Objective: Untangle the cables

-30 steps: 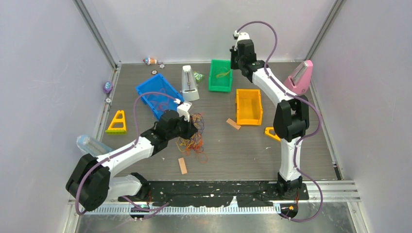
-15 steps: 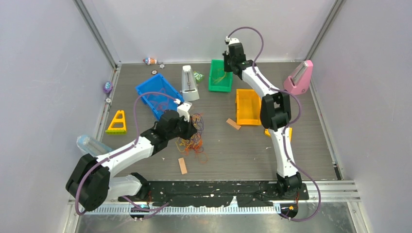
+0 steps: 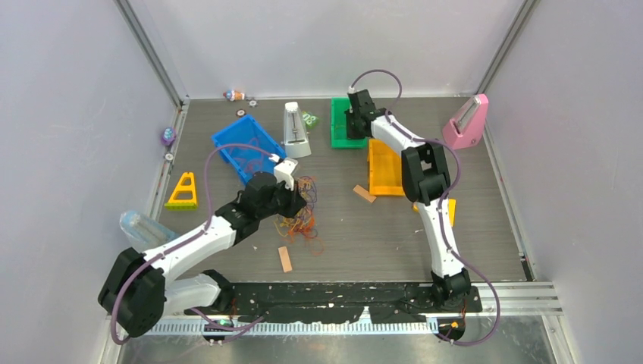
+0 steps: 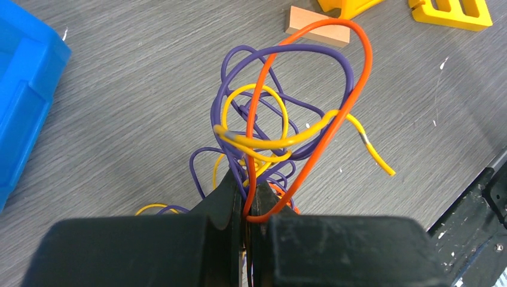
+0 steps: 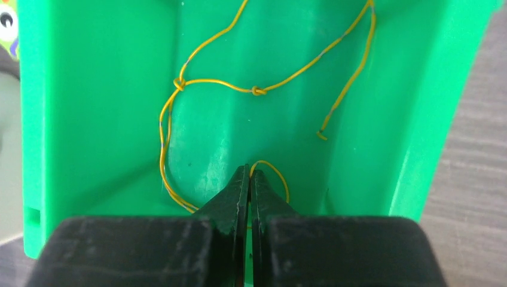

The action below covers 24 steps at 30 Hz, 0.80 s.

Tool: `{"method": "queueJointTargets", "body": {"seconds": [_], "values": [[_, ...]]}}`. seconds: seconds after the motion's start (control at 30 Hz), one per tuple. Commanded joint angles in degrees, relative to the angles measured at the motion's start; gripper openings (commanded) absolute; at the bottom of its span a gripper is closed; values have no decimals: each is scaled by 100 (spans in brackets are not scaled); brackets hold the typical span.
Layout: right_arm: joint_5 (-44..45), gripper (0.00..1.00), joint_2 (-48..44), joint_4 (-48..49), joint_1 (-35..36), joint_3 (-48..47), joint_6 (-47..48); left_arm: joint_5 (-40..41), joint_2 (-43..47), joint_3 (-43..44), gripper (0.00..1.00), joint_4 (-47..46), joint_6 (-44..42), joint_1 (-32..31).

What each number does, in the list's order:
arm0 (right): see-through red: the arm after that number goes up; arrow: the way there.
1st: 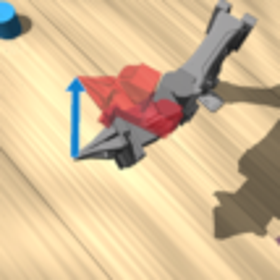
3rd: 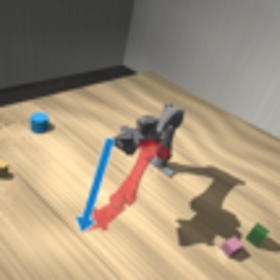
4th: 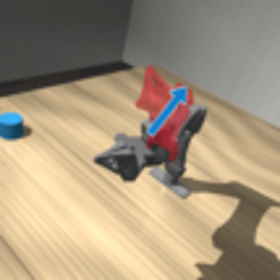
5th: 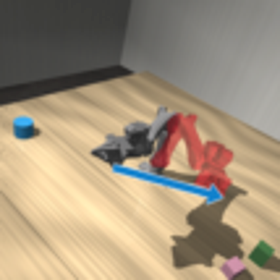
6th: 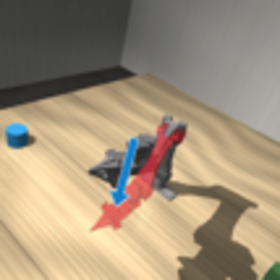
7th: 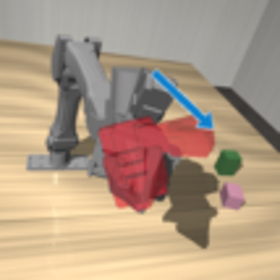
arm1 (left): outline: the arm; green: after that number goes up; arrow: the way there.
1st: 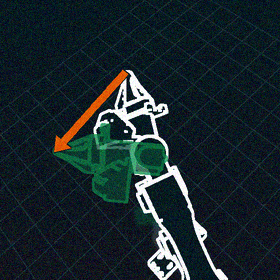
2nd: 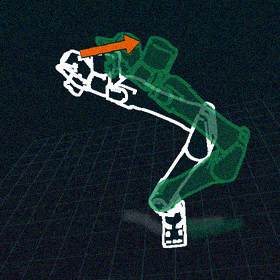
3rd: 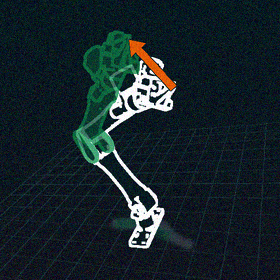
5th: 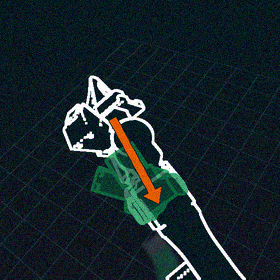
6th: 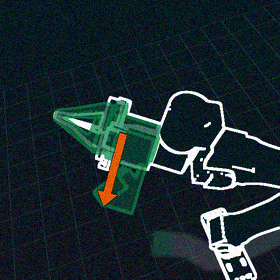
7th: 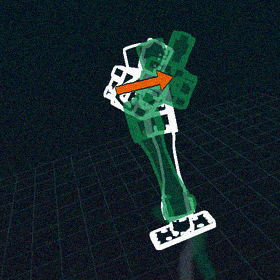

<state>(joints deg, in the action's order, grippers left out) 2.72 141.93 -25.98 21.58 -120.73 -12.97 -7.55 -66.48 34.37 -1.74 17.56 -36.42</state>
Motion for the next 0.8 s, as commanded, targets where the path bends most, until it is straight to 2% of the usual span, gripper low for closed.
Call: {"method": "queueJointTargets", "body": {"seconds": [0.0, 0.23, 0.33, 0.5, 0.53, 0.57, 0.63, 0.77], "values": [[-72, 5, -805, -216, 209, 799, -94, 3, 385, 5, 0, 33, 0, -14], [-151, 5, -1939, 370, 465, 2312, -306, 81, 779, -240, 0, 156, 28, -14], [-142, 5, -2174, 385, 563, 2403, -378, 102, 889, -322, 0, 333, 28, -14], [97, 7, -2377, 85, 581, 1915, -358, 118, 1080, -395, 0, 402, 76, -14], [128, 13, -2370, -19, 583, 1822, -305, 119, 1091, -405, 0, 400, 88, -14], [195, 28, -2327, -77, 584, 1539, -259, 118, 1102, -408, 0, 400, 89, -14], [339, 42, -2231, -339, 587, 1252, -187, 118, 1091, -397, 0, 403, 89, -14], [609, 56, -2275, -707, 591, 1010, -175, 110, 1034, -354, 0, 413, 106, -15]]}}
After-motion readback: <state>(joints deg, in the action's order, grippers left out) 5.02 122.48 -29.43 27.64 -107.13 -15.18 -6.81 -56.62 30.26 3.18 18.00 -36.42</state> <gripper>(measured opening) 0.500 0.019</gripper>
